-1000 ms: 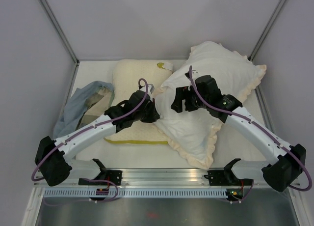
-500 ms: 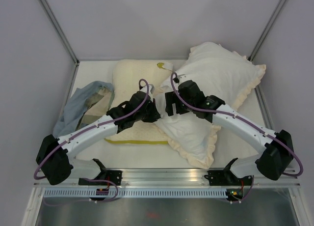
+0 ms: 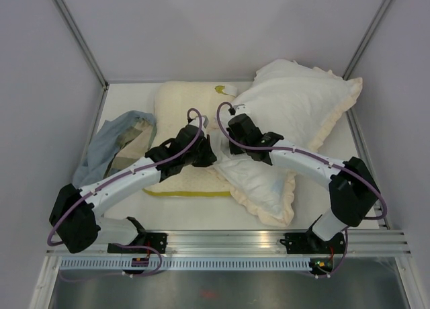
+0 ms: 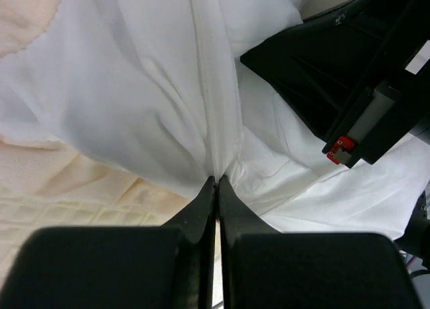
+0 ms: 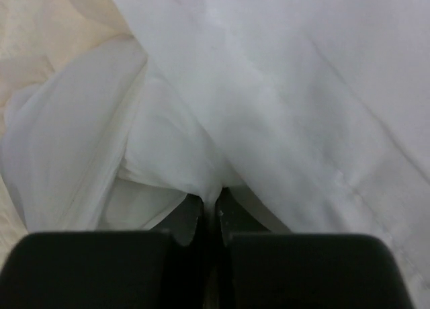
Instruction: Remove the pillowcase from the pillow
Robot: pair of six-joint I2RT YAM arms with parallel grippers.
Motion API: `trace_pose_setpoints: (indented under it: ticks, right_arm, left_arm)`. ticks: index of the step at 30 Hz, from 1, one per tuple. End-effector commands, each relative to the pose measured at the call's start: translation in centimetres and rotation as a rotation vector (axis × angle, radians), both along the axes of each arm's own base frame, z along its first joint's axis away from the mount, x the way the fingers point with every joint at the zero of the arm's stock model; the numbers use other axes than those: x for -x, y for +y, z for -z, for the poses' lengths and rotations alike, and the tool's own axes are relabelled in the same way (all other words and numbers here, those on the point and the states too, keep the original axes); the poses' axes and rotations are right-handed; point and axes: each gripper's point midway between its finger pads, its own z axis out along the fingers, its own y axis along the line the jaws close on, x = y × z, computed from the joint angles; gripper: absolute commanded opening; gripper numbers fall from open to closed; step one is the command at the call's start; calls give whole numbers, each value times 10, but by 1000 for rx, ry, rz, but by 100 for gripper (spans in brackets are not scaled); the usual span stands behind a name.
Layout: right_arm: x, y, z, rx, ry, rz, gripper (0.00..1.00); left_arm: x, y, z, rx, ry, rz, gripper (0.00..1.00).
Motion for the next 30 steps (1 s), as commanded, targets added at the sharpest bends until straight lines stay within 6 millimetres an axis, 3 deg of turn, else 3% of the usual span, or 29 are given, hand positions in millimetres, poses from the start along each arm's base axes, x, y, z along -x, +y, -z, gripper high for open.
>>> trace_pose_setpoints:
  ticks: [1, 6, 10, 16, 20, 25, 27, 29, 30]
  right_arm:
    - [7, -19, 59, 105, 88, 70, 0]
    - [-1, -33, 40, 116, 8, 134, 0]
    - [-12, -52, -5, 76, -91, 219, 0]
    - [-21, -115, -55, 9, -162, 358, 0]
    - [-15, -142, -65, 8, -170, 410, 0]
    - [-11, -157, -68, -5, -182, 444, 0]
    - [-11, -159, -72, -22, -188, 441, 0]
    - [-13, -138, -82, -106, -197, 352, 0]
    - [-14, -129, -88, -147, -205, 315, 0]
  left_arm:
    - [15, 10, 4, -32, 26, 28, 2]
    - [14, 26, -3, -55, 8, -7, 2]
    - [10, 46, 0, -90, 4, -62, 2]
    - [5, 73, -6, -103, -19, -141, 2]
    - [-3, 86, -15, -89, -44, -207, 2]
    - [-6, 99, -4, -121, -28, -251, 2]
    - [-2, 92, 6, -110, -3, -205, 2]
    - [2, 76, 12, -76, 13, -110, 2]
    - [12, 50, 13, 8, 51, 15, 2]
